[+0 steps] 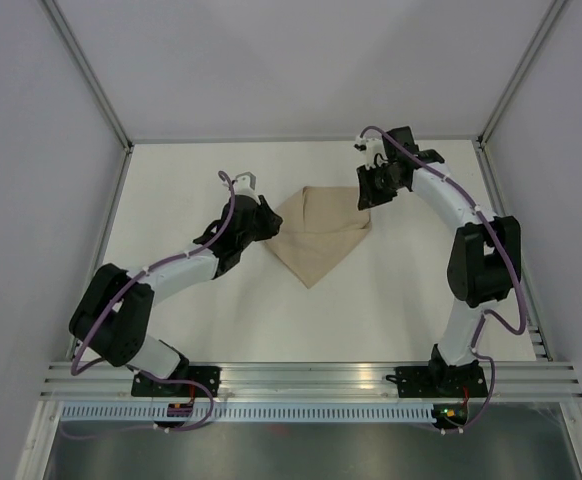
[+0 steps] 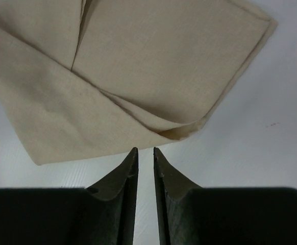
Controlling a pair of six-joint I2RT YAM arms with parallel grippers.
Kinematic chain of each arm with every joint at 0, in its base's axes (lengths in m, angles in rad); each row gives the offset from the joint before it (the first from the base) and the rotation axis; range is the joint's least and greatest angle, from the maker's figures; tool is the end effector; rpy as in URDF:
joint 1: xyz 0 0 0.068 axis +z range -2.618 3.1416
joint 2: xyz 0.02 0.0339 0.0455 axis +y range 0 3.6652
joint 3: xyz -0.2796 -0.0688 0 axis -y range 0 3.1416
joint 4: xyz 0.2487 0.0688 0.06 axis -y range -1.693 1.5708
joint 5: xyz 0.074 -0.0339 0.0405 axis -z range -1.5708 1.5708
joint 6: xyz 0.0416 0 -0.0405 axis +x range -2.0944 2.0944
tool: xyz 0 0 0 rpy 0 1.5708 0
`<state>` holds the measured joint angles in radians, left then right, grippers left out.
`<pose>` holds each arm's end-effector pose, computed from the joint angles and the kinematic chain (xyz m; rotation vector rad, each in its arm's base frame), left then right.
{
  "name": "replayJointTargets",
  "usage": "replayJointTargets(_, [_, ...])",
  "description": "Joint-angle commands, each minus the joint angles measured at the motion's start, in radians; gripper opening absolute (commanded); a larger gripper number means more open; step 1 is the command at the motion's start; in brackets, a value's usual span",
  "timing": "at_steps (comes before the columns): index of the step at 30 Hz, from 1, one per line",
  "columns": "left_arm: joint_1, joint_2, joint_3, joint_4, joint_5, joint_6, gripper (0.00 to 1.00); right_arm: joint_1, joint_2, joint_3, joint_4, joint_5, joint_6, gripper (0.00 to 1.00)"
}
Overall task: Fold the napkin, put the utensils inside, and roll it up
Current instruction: Fold the napkin at the center of the board.
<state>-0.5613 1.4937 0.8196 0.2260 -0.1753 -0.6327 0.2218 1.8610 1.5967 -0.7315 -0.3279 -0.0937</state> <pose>0.2865 -0.1716 0.2341 -0.1870 2.0518 -0.5777 0.4042 0.1049 0.2792 -0.5239 2.4995 0.4694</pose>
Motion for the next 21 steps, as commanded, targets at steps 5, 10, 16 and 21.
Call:
replayJointTargets(5, [0.015, 0.121, 0.058, 0.03, 0.198, -0.005, 0.2, 0.028, 0.125, 0.003, -0.077, -0.158, -0.003, 0.18])
replayJointTargets(10, [0.038, 0.22, 0.11, 0.035, 0.238, -0.025, 0.16, 0.031, 0.205, 0.003, -0.08, -0.18, 0.006, 0.16])
replayJointTargets(16, [0.057, 0.26, 0.138, 0.021, 0.244, -0.021, 0.15, 0.031, 0.236, -0.007, -0.062, -0.16, 0.025, 0.15])
replayJointTargets(21, [0.083, 0.281, 0.154, -0.002, 0.247, -0.013, 0.15, 0.031, 0.257, -0.021, -0.052, -0.137, 0.04, 0.15])
